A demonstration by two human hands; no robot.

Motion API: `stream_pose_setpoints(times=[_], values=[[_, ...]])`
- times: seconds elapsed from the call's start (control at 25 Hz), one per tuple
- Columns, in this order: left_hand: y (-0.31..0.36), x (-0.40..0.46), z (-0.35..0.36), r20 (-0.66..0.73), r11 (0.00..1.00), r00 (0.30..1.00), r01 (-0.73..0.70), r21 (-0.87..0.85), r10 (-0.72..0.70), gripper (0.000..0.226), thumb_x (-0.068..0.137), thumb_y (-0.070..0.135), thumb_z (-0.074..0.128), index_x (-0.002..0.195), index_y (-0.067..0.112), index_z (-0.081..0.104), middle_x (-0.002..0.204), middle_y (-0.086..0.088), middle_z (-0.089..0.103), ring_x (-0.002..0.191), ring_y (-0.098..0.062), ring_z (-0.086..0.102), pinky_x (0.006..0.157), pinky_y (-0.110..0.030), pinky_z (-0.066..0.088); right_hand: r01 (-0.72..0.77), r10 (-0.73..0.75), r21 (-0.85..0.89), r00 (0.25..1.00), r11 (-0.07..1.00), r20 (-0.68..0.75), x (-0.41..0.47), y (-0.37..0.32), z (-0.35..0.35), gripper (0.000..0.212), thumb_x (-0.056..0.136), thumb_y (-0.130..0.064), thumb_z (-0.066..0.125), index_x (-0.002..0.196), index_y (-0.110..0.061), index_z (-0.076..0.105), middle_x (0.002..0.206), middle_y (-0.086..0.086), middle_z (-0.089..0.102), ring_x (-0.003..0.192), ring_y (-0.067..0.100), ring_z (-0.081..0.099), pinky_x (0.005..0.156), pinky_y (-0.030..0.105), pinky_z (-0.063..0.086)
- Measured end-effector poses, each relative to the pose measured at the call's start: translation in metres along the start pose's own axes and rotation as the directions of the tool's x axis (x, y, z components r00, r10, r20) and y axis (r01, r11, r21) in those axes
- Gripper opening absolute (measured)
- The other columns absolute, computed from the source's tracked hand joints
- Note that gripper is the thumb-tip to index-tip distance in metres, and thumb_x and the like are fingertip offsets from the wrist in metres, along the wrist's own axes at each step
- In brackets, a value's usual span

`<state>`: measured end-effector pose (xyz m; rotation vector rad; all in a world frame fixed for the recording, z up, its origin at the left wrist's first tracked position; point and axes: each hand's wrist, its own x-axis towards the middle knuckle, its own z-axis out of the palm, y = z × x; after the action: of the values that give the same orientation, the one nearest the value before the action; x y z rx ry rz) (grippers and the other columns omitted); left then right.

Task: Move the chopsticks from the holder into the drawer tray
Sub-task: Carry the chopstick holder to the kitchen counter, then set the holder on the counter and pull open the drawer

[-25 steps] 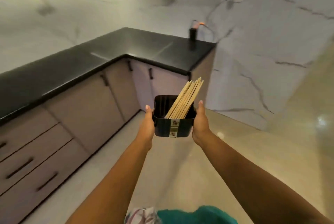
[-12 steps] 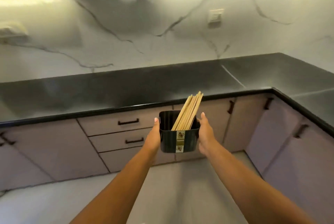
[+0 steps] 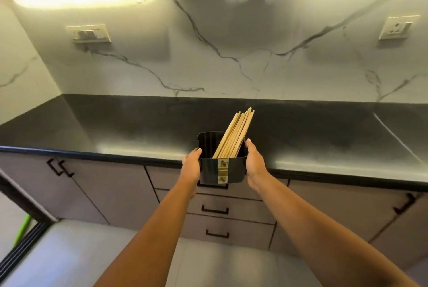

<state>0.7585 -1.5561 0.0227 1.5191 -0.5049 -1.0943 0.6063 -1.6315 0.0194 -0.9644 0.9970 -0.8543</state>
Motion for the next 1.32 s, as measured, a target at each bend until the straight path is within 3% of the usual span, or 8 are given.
stream_pose_setpoints(times=[0.24,0.36,0.76,0.92,1.04,1.16,1.2,1.32], values=[[0.052,0.160,0.004,0.069,0.989,0.993,-0.108,0.104,0.101,0.045,0.097,0.032,0.039,0.142,0.029,0.036,0.145,0.002,0.029,0.129,-0.020,0.037,0.109,-0.047,0.033,0.078,-0.085,-0.071,0.990,0.994,-0.108,0.148,-0.030,0.043,0.043,0.102,-0.034,0.035,0.143,-0.023,0.043,0.142,0.002,0.050,0.134,0.016,0.041,0.115,0.038,0.029],[0.062,0.218,0.006,0.115,0.986,0.990,-0.094,0.137,0.079,0.045,0.097,0.031,0.037,0.142,0.029,0.036,0.145,0.004,0.028,0.128,-0.019,0.038,0.110,-0.048,0.032,0.035,-0.048,-0.083,0.986,0.996,-0.162,0.195,-0.029,0.052,0.045,0.102,-0.033,0.035,0.146,-0.024,0.036,0.145,-0.001,0.047,0.131,0.011,0.042,0.100,0.027,0.033],[0.068,0.297,0.019,0.077,0.988,0.995,0.058,0.141,-0.069,0.051,0.096,0.029,0.040,0.146,0.027,0.028,0.149,-0.002,0.032,0.132,-0.024,0.035,0.111,-0.049,0.028,-0.024,0.005,-0.099,0.981,0.995,-0.194,0.265,-0.025,0.057,0.049,0.102,-0.039,0.032,0.147,-0.020,0.036,0.150,0.001,0.041,0.139,0.017,0.035,0.114,0.035,0.025],[0.040,0.249,0.021,-0.124,0.869,0.923,-0.290,0.400,0.365,0.070,0.091,0.037,0.051,0.148,0.020,0.015,0.146,-0.002,0.030,0.136,-0.019,0.025,0.108,-0.032,0.024,0.036,-0.189,-0.316,0.863,0.948,-0.469,0.235,-0.005,0.049,0.031,0.098,-0.039,0.040,0.118,-0.023,0.056,0.122,0.000,0.056,0.114,0.016,0.053,0.100,0.035,0.042],[-0.023,0.204,0.004,0.171,0.557,0.746,-0.610,0.564,0.644,0.042,0.088,0.034,0.055,0.124,0.018,0.041,0.117,0.005,0.044,0.106,-0.007,0.044,0.089,-0.016,0.038,0.228,-0.463,-0.549,0.819,0.804,-0.339,0.185,0.043,0.047,0.025,0.098,-0.034,0.041,0.083,-0.025,0.058,0.078,-0.006,0.058,0.075,0.005,0.056,0.072,0.021,0.045],[-0.081,0.179,-0.014,0.467,0.578,0.770,-0.637,0.510,0.435,0.001,0.091,0.031,0.050,0.091,0.031,0.049,0.083,0.013,0.051,0.073,-0.001,0.050,0.064,-0.016,0.038,0.311,-0.494,-0.715,0.868,0.626,-0.055,0.141,0.100,0.051,0.030,0.097,-0.033,0.042,0.070,-0.025,0.053,0.064,-0.010,0.052,0.060,0.007,0.053,0.059,0.024,0.046],[-0.096,0.175,-0.019,0.494,0.603,0.793,-0.599,0.527,0.356,0.007,0.092,0.033,0.047,0.086,0.034,0.049,0.078,0.015,0.050,0.069,0.000,0.051,0.061,-0.015,0.037,0.288,-0.455,-0.760,0.890,0.583,-0.012,0.129,0.120,0.053,0.029,0.097,-0.032,0.043,0.072,-0.023,0.056,0.066,-0.008,0.055,0.061,0.008,0.055,0.059,0.029,0.049],[-0.133,0.187,-0.027,0.495,0.508,0.864,-0.468,0.723,0.093,0.019,0.095,0.029,0.043,0.111,0.027,0.052,0.112,0.003,0.058,0.101,-0.008,0.056,0.081,-0.027,0.046,0.113,-0.297,-0.868,0.954,0.483,-0.041,0.126,0.166,0.049,0.019,0.097,-0.023,0.049,0.097,-0.014,0.065,0.089,0.005,0.068,0.081,0.020,0.064,0.075,0.036,0.054]])
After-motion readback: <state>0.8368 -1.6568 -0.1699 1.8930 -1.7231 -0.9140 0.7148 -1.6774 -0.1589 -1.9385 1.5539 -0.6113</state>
